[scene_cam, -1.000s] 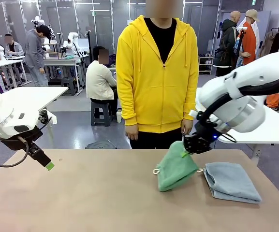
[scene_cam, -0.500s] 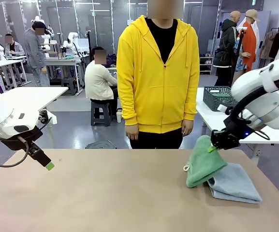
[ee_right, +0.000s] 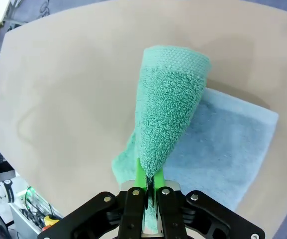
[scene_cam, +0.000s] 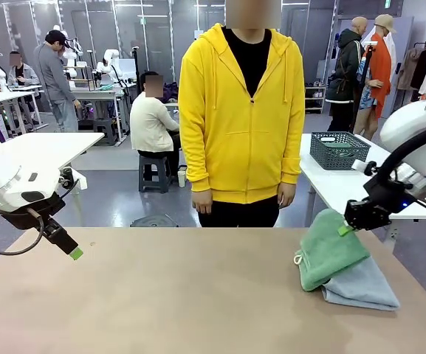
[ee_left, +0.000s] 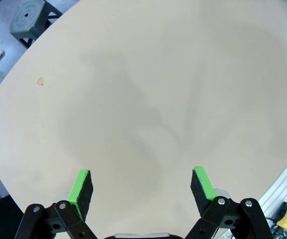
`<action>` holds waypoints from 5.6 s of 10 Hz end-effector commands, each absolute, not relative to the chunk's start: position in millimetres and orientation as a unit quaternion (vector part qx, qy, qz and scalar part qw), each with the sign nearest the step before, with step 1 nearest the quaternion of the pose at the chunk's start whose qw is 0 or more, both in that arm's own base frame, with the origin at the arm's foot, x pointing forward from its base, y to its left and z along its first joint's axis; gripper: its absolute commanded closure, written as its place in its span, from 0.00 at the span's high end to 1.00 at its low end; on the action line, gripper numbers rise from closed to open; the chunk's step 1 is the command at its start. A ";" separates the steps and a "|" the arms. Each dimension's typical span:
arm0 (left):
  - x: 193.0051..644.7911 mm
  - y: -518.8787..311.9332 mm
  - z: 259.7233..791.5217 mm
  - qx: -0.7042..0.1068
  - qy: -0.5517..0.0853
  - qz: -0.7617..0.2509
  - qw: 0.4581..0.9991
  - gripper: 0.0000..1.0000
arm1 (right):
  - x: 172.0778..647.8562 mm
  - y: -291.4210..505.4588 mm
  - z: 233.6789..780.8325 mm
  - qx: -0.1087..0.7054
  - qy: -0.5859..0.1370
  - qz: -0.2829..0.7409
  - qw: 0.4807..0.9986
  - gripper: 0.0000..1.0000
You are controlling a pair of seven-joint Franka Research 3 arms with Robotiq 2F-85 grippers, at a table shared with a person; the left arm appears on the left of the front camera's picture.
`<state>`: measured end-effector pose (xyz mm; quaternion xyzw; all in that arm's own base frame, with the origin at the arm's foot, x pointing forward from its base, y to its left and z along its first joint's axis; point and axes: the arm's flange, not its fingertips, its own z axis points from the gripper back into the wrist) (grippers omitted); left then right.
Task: Fold the towels and place them in the basket.
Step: Stack the folded Towel with hook on the right side of the table.
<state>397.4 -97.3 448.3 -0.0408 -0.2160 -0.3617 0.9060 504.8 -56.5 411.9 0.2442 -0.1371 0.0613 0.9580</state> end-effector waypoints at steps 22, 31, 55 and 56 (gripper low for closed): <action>396.0 -98.9 450.0 -0.038 -0.209 -0.359 0.909 1.00 | 506.3 -79.7 386.9 0.126 -0.101 0.081 0.983 1.00; 396.0 -98.9 450.0 -0.038 -0.209 -0.359 0.909 1.00 | 505.9 -78.1 387.9 0.122 -0.100 0.077 0.985 0.98; 332.5 266.4 498.6 -0.626 -0.202 -0.157 0.736 1.00 | 289.6 -270.4 476.7 0.525 -0.258 0.086 0.806 1.00; 330.9 259.8 498.3 -0.622 -0.204 -0.164 0.738 1.00 | 287.7 -269.0 478.7 0.519 -0.264 0.095 0.807 1.00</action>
